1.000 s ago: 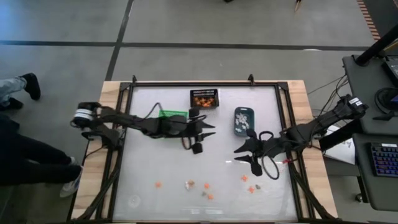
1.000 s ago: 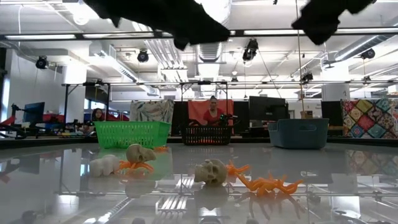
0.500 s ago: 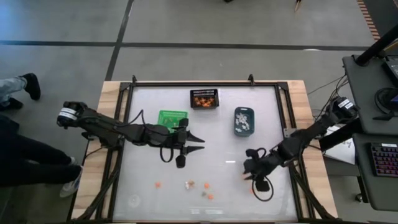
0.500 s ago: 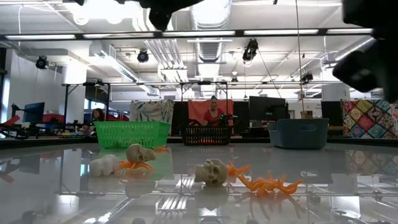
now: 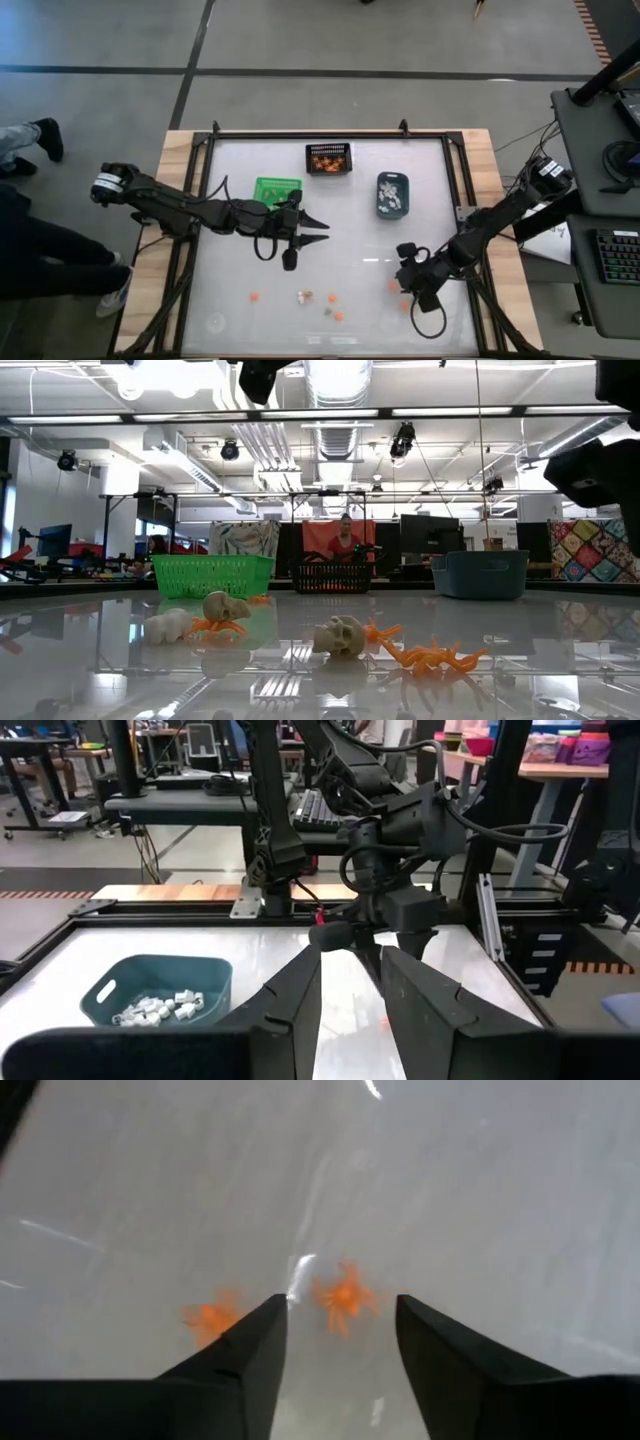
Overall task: Sort Halloween decoration
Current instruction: Put the orange spider toy into the black bin
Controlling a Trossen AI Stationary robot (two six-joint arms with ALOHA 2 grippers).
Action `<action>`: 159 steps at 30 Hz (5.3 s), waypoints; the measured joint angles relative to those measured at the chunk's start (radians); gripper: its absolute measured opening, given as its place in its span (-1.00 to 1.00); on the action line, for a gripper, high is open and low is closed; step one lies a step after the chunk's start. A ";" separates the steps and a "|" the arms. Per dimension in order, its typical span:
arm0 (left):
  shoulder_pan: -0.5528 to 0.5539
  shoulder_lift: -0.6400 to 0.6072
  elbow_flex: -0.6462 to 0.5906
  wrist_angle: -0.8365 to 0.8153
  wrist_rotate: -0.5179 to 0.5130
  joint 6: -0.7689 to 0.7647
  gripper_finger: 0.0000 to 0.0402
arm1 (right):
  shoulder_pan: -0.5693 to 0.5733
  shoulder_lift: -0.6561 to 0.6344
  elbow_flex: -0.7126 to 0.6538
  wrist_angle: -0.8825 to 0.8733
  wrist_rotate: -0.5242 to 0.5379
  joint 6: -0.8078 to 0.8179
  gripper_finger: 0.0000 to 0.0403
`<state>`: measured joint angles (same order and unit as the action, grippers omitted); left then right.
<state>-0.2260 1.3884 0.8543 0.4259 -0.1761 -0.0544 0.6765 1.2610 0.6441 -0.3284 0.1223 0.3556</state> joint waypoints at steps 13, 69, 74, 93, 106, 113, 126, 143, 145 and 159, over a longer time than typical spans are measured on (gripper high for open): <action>0.000 0.000 0.000 0.000 0.000 -0.008 -0.55 | 0.000 0.078 0.000 0.054 0.011 -0.219 0.17; 0.000 0.002 0.000 0.000 0.000 -0.011 -0.55 | -0.036 0.188 0.000 0.129 0.012 -0.254 -0.74; 0.000 0.002 0.000 0.000 0.000 -0.011 -0.55 | -0.036 0.187 0.007 0.126 0.012 -0.255 -0.78; 0.000 0.002 0.000 0.000 0.000 -0.011 -0.55 | -0.075 0.163 0.049 0.092 0.055 -0.212 -0.80; -0.009 0.061 0.000 0.023 0.002 -0.016 -0.55 | -0.024 -0.041 -0.278 0.594 0.088 -0.156 -0.96; -0.009 0.064 0.000 0.063 0.002 -0.010 -0.55 | 0.009 -0.017 -0.369 0.705 0.134 -0.136 -0.96; -0.009 0.064 0.001 0.072 0.002 -0.008 -0.55 | 0.008 0.063 -0.336 0.707 0.142 -0.086 -0.19; -0.009 0.065 0.002 0.078 0.002 -0.008 -0.55 | 0.004 0.258 -0.280 0.747 0.138 -0.059 0.00; -0.009 0.065 0.002 0.077 0.002 -0.008 -0.55 | 0.004 0.254 -0.286 0.748 0.136 -0.059 -0.12; -0.009 0.065 0.002 0.077 0.002 -0.008 -0.55 | 0.004 0.256 -0.290 0.766 0.140 -0.091 -0.58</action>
<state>-0.2352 1.4532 0.8558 0.5026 -0.1745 -0.0620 0.6807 1.5169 0.3542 0.4374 0.2626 0.2645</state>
